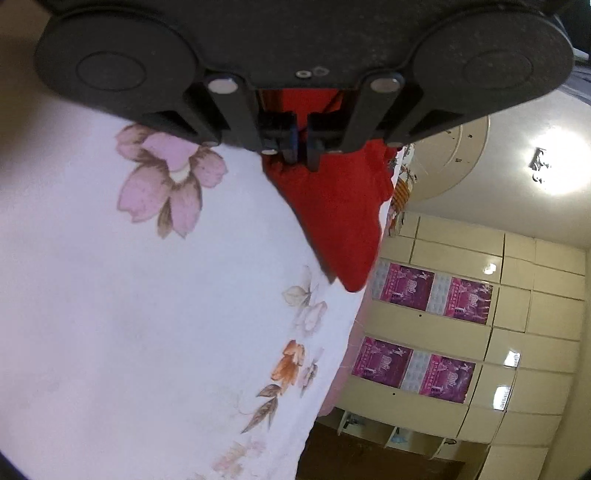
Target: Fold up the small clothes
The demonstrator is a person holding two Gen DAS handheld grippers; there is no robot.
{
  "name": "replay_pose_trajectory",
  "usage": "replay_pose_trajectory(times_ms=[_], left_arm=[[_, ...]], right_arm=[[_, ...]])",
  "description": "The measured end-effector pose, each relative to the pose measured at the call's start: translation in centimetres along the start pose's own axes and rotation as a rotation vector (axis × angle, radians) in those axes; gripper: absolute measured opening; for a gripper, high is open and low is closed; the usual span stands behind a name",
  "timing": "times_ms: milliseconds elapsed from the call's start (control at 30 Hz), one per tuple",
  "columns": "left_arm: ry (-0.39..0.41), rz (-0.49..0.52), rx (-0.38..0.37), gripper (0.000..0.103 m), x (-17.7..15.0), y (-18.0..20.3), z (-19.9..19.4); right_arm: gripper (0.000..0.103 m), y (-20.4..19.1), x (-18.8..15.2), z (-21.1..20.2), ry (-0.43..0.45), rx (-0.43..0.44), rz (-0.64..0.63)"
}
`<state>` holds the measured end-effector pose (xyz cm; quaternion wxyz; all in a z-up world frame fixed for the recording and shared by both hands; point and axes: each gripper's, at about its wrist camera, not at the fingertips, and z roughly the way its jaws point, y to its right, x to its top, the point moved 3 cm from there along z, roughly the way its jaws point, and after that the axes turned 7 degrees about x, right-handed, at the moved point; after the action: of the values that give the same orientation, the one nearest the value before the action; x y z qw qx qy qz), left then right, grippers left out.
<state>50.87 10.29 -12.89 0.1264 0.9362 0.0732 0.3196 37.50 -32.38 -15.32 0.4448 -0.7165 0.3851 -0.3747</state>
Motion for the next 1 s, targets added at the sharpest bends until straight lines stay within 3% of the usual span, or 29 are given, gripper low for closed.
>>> replay_pose_trajectory(times_ms=[67,233,467,500,567,633,667,733,867,1000], left_arm=[[0.018,0.005,-0.003,0.004,0.2,0.2,-0.8],[-0.011,0.03,0.05,0.004,-0.3,-0.2,0.6],[0.023,0.013,0.055,0.005,-1.2,-0.5,0.1],[0.022,-0.003,0.062,0.009,-1.3,-0.8,-0.1],[0.055,-0.033,0.132,0.053,-1.5,-2.3,-1.3],[0.144,-0.073,0.242,0.063,-1.7,-4.4,-3.6],[0.169,-0.093,0.247,0.063,-1.7,-5.3,-4.5],[0.196,-0.123,0.174,0.062,-1.2,-5.5,-5.3],[0.2,0.09,0.08,0.063,-1.0,1.8,-3.3],[0.154,0.25,0.088,0.063,-2.4,7.6,0.8]], right_arm=[[0.005,-0.7,0.1,-0.4,0.004,0.05,0.041],[0.005,-1.1,-0.1,0.4,-0.029,-0.039,-0.048],[0.003,-0.4,-0.3,0.1,-0.034,-0.031,-0.029],[0.004,-0.5,-0.2,0.1,-0.044,-0.031,-0.029],[0.009,-0.6,-0.2,-0.2,-0.058,-0.023,0.004],[0.022,-0.8,0.1,-1.4,-0.065,0.001,0.019],[0.023,-1.0,0.0,-2.1,-0.06,0.003,-0.013],[0.02,-2.9,-0.1,-3.0,-0.047,-0.008,-0.155],[0.015,-7.2,-1.9,0.1,-0.095,-0.084,-0.458],[0.018,-9.7,-6.8,5.8,-0.217,-0.168,-0.781]])
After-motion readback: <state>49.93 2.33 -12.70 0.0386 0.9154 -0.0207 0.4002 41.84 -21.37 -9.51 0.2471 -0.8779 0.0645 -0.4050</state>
